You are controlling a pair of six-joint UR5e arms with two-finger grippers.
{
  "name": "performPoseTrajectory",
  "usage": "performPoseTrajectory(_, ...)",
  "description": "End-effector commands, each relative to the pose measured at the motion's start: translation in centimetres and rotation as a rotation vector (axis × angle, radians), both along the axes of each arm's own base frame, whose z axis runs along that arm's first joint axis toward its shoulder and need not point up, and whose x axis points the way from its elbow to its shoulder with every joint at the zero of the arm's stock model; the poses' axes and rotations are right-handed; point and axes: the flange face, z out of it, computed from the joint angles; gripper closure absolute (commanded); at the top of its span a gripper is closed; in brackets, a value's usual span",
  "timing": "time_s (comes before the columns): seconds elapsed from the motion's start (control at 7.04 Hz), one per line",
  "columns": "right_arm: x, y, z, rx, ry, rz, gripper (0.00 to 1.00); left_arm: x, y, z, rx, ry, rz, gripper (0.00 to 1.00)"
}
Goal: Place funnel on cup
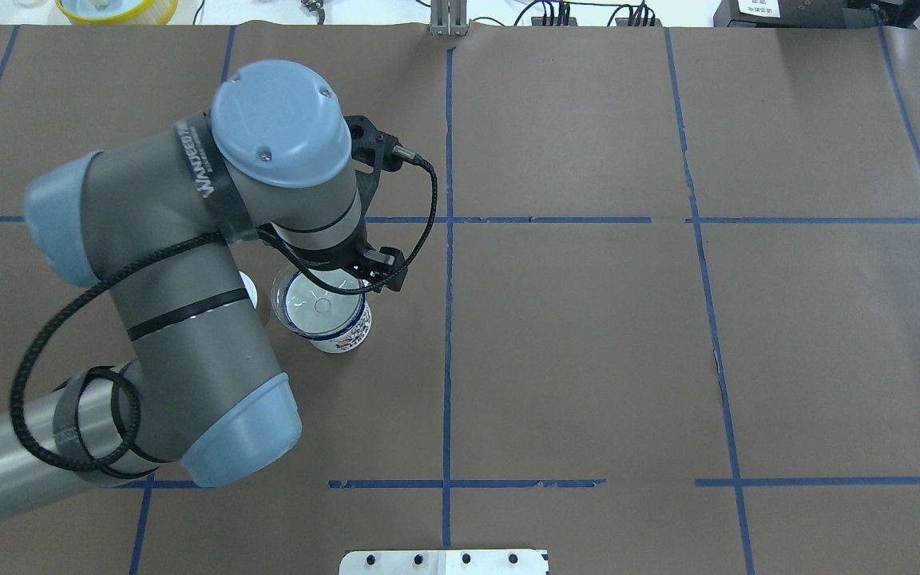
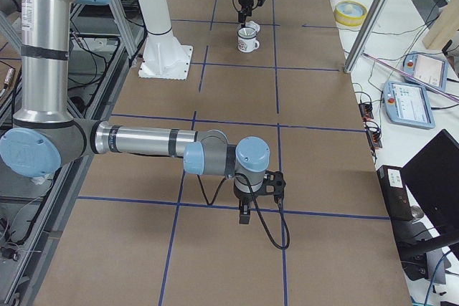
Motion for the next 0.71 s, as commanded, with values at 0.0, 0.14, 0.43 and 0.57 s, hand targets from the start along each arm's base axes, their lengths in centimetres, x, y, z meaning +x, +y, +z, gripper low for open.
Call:
performPoseTrajectory(0.0, 0.0, 0.0, 0.0, -0.001, 0.000, 0.000, 0.00, -5.3, -2.5, -1.9, 0.063, 0.085, -0.085, 0.00)
performPoseTrajectory(0.14, 0.0, 0.0, 0.0, 0.001, 0.000, 0.000, 0.00, -8.8, -5.1, -1.3, 0.057, 0.129, -0.121, 0.00)
performPoseTrajectory(0.43, 0.0, 0.0, 0.0, -0.001, 0.000, 0.000, 0.00, -17.8, -9.5, 5.8, 0.033, 0.234, -0.072, 0.00)
performPoseTrajectory(0.57, 0.0, 0.0, 0.0, -0.001, 0.000, 0.000, 0.00, -22.4, -11.9, 10.1, 0.059, 0.235, -0.056, 0.00)
